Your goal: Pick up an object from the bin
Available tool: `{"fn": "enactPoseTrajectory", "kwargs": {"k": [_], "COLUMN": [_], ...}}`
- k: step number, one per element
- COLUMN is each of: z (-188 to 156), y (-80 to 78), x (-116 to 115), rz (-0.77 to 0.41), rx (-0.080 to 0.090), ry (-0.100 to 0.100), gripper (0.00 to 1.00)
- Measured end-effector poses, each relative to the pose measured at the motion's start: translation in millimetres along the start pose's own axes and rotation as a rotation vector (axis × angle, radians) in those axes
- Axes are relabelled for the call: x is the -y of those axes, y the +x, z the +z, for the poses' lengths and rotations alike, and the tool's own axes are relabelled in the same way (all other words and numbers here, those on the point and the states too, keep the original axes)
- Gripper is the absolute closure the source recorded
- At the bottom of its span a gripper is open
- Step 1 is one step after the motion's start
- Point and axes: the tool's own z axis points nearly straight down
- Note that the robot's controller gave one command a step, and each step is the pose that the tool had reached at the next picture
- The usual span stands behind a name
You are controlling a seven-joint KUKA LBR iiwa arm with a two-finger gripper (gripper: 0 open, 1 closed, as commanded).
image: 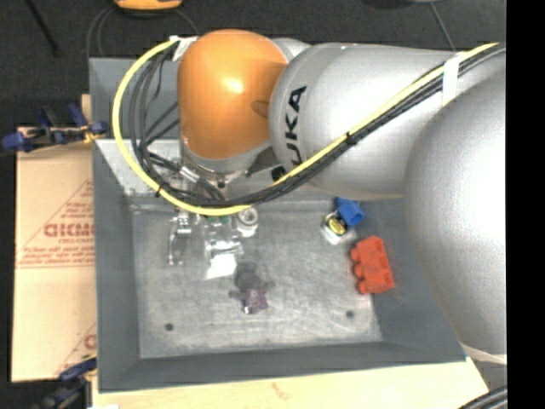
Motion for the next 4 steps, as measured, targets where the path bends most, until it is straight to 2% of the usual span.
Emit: {"fn": "enactPoseTrajectory", "kwargs": {"k": [1,2,3,4], "z": [155.4,128.2,128.1,135.5], "y": [-35.3,-38.7,-40.9,-44.4], "x": [68.8,145.8,160.8,164.3], "rz": [-0.584,-0.956,-1.302,-1.494], "rx": [0.01,0.009,0.013,0.025], "ry": [-0.001,0.004,0.004,0.007], "gripper": [0.0,0.0,0.0,0.0]}}
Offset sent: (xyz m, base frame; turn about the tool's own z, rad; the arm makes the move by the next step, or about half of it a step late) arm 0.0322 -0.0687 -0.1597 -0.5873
